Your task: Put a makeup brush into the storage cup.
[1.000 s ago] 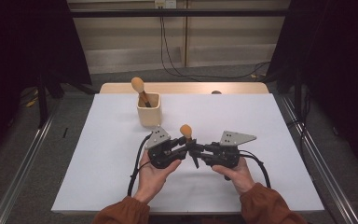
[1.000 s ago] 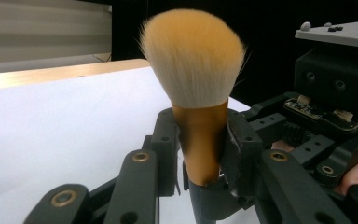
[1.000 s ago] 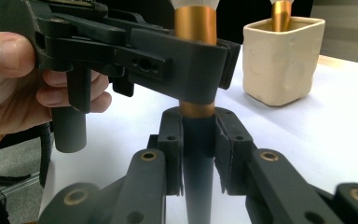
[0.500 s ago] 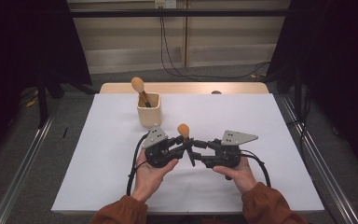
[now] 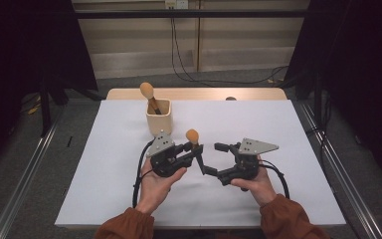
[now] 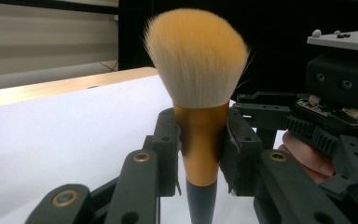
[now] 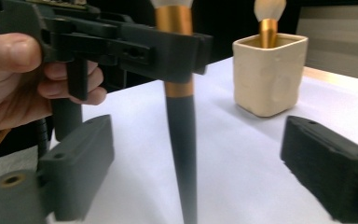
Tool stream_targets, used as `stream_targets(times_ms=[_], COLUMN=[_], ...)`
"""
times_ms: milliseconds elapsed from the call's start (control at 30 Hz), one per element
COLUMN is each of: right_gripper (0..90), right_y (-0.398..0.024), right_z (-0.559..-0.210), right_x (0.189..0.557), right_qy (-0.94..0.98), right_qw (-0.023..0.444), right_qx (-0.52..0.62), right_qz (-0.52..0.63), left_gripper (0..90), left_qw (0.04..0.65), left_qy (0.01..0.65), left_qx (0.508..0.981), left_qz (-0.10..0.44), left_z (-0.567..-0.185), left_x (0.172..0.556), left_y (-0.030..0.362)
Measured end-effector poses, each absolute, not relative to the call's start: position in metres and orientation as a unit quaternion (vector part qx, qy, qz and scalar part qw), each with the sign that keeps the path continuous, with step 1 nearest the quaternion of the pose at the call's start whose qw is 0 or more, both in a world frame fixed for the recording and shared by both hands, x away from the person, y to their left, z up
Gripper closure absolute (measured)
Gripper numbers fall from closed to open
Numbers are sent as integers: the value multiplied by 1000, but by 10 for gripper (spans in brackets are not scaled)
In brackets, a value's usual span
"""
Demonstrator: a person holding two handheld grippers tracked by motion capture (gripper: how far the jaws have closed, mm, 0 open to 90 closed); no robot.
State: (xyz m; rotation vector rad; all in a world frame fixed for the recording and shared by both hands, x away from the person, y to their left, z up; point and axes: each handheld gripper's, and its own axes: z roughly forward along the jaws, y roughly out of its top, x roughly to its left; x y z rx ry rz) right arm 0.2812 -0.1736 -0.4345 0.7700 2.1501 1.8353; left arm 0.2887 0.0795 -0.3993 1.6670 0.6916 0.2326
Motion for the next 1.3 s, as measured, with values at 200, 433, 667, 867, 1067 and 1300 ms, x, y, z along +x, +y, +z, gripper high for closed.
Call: stream_targets(times_ms=[200,433,667,867,1067,1300], right_gripper=[2,12,5,0,0,0], right_y=[-180,-188,-197,-212,-224,-239], right_z=[-433,-430,-430,-433,-435,-437], right_x=[282,280,274,267,257,249], right_qy=[726,722,706,699,689,689], right_qw=[113,122,166,201,246,240], right_qx=[282,295,309,341,357,379], right_qz=[617,614,615,596,581,569], left_gripper=[697,697,697,697,697,697], left_qw=[606,605,605,606,600,596], left_qy=[301,297,305,315,323,332], left_qx=[728,729,724,717,716,713], left_qz=[108,116,129,140,152,163], left_z=[-399,-392,-385,-382,-380,-373], left_x=[291,293,297,299,301,307], left_y=[84,90,104,120,134,150])
